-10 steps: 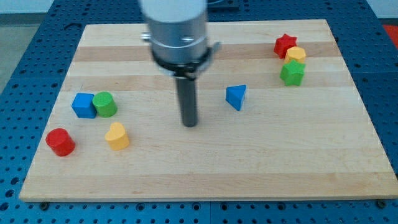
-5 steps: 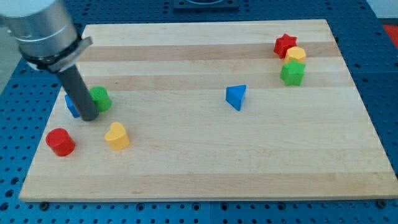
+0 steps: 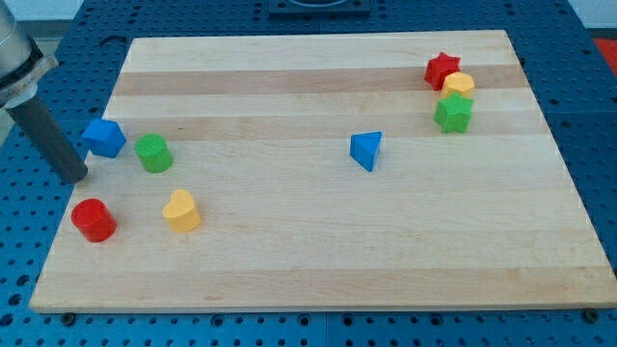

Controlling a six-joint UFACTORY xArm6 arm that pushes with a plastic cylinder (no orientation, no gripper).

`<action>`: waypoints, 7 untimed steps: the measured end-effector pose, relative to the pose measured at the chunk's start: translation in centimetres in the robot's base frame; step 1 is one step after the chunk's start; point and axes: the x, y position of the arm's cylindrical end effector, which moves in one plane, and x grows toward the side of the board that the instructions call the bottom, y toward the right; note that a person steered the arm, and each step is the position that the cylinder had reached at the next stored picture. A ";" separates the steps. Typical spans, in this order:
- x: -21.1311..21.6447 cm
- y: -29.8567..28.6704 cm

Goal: Push the blue cube to the top of green circle

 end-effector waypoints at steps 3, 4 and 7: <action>-13.3 1.9; -13.2 4.2; -10.9 0.5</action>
